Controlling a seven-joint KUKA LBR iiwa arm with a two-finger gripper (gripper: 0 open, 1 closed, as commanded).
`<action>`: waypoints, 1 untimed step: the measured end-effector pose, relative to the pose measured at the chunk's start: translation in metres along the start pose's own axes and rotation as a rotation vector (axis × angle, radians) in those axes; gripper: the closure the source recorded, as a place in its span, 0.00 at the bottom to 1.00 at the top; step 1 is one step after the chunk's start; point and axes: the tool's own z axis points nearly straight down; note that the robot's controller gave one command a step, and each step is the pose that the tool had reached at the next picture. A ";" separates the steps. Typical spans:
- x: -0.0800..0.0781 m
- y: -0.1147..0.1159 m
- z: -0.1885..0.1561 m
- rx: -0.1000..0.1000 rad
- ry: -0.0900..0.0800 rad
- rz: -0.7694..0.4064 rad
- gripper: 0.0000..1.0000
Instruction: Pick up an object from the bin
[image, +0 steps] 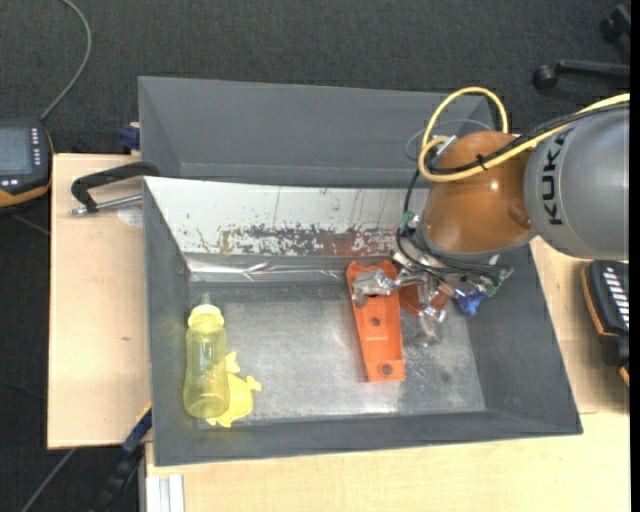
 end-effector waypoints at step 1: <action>-0.011 0.004 0.006 0.002 -0.002 -0.036 0.00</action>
Offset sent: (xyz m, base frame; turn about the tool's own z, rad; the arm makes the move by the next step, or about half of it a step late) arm 0.0150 0.0423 -0.0141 -0.3631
